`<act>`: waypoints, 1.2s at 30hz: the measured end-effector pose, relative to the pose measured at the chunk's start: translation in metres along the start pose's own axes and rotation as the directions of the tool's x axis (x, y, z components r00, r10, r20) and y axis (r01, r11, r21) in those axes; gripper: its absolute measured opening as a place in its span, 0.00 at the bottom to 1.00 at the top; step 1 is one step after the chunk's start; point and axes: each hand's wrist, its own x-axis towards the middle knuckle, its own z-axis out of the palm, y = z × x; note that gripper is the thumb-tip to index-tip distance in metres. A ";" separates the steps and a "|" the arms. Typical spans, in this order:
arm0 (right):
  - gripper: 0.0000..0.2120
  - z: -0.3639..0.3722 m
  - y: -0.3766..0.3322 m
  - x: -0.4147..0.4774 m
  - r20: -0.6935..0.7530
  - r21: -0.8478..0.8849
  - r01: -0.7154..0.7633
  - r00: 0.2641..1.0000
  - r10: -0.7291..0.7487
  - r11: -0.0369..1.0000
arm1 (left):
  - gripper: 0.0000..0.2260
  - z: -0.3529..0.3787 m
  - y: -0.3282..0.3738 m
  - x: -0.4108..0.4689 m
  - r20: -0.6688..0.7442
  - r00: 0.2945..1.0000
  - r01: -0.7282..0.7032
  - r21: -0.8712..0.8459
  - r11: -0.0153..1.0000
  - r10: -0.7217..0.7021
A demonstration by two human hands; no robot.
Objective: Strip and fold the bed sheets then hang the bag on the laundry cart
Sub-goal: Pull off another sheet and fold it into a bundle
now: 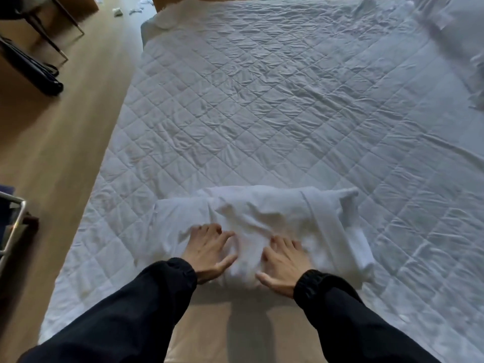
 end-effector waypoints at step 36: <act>0.33 0.070 0.024 0.121 -0.237 -0.028 -0.263 0.939 0.249 0.964 | 0.34 0.090 -0.031 0.082 -0.192 0.970 0.141 -0.062 0.988 -0.150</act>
